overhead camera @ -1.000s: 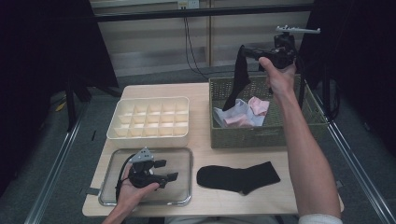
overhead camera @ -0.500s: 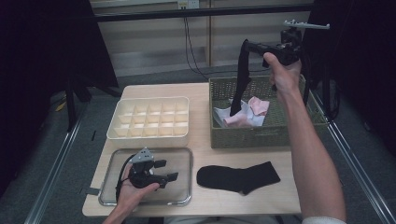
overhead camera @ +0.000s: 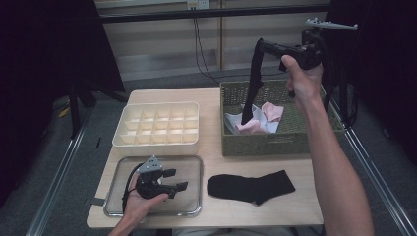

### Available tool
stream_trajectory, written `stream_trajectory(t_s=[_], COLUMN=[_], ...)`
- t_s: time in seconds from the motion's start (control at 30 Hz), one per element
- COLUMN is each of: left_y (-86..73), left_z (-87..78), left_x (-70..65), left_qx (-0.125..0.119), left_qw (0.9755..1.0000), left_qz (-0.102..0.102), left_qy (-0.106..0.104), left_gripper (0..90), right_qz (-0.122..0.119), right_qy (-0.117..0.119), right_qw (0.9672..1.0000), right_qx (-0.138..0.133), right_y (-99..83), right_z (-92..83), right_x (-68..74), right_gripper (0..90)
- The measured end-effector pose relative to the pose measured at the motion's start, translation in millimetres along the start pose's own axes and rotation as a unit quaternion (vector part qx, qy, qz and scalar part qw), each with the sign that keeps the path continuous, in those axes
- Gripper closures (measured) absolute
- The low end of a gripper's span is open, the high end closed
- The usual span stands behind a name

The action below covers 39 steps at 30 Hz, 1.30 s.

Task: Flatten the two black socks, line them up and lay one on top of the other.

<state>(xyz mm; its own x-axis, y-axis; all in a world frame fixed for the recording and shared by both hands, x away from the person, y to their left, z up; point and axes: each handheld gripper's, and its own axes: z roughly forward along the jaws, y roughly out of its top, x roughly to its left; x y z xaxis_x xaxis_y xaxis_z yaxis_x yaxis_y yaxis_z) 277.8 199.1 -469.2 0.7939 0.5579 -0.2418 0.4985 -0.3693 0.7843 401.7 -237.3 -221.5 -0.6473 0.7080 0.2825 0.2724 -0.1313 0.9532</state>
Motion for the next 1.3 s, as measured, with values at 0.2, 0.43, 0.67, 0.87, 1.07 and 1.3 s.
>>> stream_trajectory(t_s=[0.2,0.43,0.67,0.87,1.07,1.3], left_y=[0.2,0.2,0.1,0.1,-0.1,0.5], left_z=[1.4,2.0,2.2,2.9,4.3,5.0], left_x=[-0.5,-1.2,-1.2,-2.6,-2.6,-5.1], left_qx=[0.002,0.004,0.004,0.004,0.004,0.0], left_qw=[1.0,1.0,1.0,1.0,1.0,1.0], left_qz=[-0.001,-0.002,-0.002,-0.002,-0.003,-0.002], left_qy=[0.0,0.003,0.003,0.004,0.006,0.007], left_gripper=[27.6,27.5,27.6,27.8,29.1,33.8], right_qz=[-0.009,-0.019,-0.033,-0.038,-0.038,-0.042], right_qy=[0.004,0.013,0.028,0.041,0.051,0.046], right_qw=[0.9999,0.9995,0.9988,0.9982,0.9978,0.9976], right_qx=[-0.011,-0.02,-0.022,-0.022,-0.018,-0.029], right_y=[7.4,12.9,15.9,11.1,-2.1,-13.0], right_z=[-11.5,-24.2,-39.8,-49.6,-61.4,-78.4], right_x=[10.2,22.9,43.5,55.1,64.6,72.5], right_gripper=[85.2,85.1,85.1,85.1,85.2,85.2])
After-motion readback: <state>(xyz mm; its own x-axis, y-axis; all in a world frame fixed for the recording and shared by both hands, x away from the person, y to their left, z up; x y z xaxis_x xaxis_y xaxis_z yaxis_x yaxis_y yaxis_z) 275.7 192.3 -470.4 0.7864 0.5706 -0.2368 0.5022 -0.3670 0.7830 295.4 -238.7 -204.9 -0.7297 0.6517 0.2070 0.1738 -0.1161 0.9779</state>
